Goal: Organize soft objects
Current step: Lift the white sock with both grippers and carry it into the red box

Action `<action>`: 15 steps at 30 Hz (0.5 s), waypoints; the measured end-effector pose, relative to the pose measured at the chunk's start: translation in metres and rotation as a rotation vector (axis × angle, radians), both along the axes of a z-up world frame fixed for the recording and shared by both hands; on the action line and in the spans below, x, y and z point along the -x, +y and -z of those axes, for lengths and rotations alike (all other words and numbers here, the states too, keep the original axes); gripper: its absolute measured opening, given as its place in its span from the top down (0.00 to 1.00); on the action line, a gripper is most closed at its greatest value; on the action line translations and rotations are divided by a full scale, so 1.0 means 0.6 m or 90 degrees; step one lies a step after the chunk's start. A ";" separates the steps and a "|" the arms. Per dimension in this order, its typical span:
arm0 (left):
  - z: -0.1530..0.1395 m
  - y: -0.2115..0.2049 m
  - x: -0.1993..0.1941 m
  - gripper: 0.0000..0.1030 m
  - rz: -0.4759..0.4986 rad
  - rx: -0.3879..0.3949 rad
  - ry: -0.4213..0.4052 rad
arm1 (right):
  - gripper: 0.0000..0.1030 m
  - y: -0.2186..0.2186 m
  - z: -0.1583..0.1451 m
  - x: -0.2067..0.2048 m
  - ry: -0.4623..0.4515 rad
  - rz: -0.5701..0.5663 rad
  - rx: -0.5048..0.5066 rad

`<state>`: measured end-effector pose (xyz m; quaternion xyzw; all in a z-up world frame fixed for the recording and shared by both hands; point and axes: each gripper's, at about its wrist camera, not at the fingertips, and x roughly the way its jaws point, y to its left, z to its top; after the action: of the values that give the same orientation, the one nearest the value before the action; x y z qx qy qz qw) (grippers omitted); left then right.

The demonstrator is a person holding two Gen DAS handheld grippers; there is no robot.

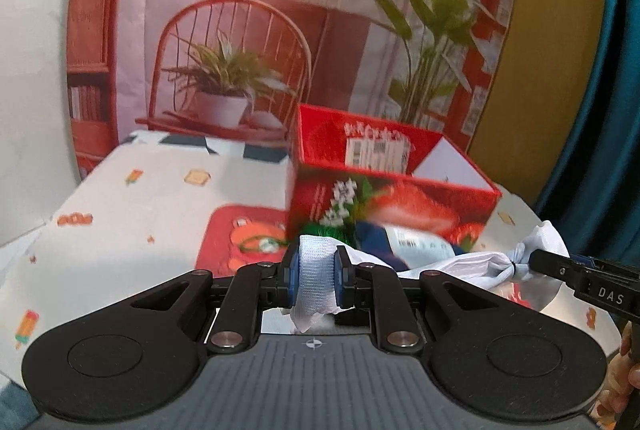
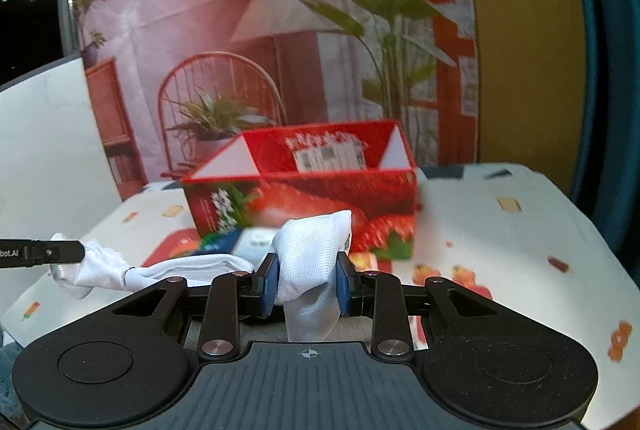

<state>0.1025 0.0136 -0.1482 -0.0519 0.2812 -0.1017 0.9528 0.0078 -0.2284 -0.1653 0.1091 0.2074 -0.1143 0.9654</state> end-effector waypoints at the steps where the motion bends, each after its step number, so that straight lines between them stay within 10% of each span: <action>1: -0.007 0.000 -0.005 0.83 -0.003 -0.004 -0.009 | 0.74 0.000 -0.006 -0.006 -0.003 -0.005 0.001; 15: -0.078 -0.032 -0.131 0.82 -0.001 -0.005 -0.068 | 0.74 -0.050 -0.104 -0.156 -0.016 -0.048 0.076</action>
<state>0.1810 -0.0057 -0.1012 -0.0428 0.2299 -0.1024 0.9669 0.1012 -0.2585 -0.1030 0.0452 0.1917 -0.0887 0.9764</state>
